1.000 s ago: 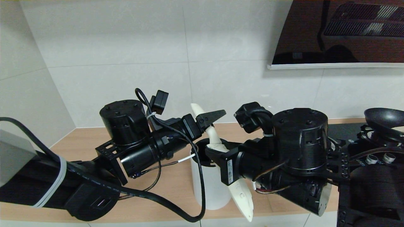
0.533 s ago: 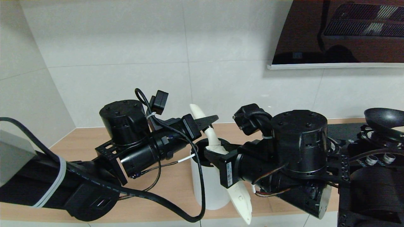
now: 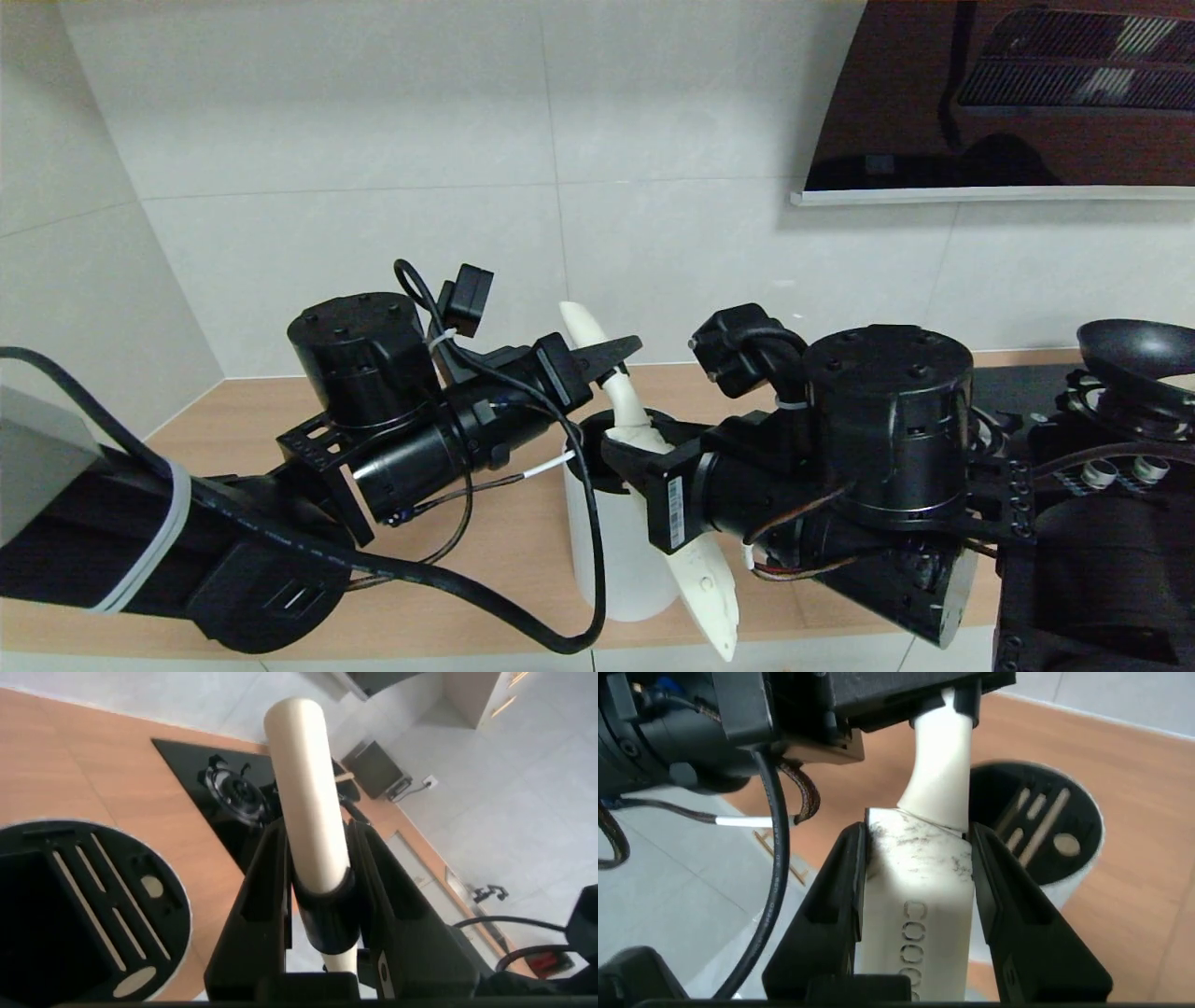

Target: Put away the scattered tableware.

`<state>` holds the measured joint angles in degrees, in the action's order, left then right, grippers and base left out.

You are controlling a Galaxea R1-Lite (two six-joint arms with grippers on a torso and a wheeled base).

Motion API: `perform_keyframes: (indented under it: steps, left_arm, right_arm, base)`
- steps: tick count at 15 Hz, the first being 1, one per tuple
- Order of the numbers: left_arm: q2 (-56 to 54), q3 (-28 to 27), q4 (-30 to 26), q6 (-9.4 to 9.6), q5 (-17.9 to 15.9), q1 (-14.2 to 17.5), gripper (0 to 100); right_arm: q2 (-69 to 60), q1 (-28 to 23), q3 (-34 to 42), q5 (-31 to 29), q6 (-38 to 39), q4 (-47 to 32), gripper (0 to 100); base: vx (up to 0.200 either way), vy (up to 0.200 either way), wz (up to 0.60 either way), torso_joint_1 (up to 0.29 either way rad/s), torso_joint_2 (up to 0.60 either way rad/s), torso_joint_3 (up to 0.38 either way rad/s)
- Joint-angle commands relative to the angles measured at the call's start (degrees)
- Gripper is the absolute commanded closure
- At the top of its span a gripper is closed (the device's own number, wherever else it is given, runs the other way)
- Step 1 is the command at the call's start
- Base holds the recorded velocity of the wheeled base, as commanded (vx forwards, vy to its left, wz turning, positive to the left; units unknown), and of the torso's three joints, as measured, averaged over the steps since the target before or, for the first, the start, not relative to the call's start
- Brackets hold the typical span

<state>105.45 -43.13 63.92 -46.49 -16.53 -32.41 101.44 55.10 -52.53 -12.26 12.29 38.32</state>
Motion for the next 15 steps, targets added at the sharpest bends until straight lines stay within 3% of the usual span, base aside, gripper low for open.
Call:
perform_keyframes:
  steps: [1, 4, 5, 12, 15]
  left_arm:
    - [-0.42, 0.06, -0.11, 0.0, -0.26, -0.02, 100]
    - [-0.51, 0.24, -0.11, 0.0, -0.43, -0.02, 100]
    - [-0.51, 0.24, -0.11, 0.0, -0.43, -0.02, 100]
    - [-0.86, -0.82, -1.25, 0.09, -0.08, 0.07, 100]
    - [-5.17, -4.15, -8.72, 0.44, 1.24, 2.36, 100]
  right_arm:
    - [-0.01, 0.01, 0.59, -0.13, -0.16, 1.24, 100]
    - [0.08, 0.01, 0.67, -0.3, -0.16, 1.5, 100]
    - [-0.01, 0.01, 0.67, -0.3, -0.16, 1.5, 0]
    - [-0.72, -0.52, 0.67, -0.39, -0.16, 1.59, 0]
    - [-5.2, -4.56, 1.46, -0.39, -1.39, 1.06, 0]
  base:
    - [0.0, 0.0, 0.0, 0.0, 0.0, 0.0]
    - [0.0, 0.0, 0.0, 0.0, 0.0, 0.0]
    - [0.0, 0.0, 0.0, 0.0, 0.0, 0.0]
    - [0.0, 0.0, 0.0, 0.0, 0.0, 0.0]
    - [0.0, 0.0, 0.0, 0.0, 0.0, 0.0]
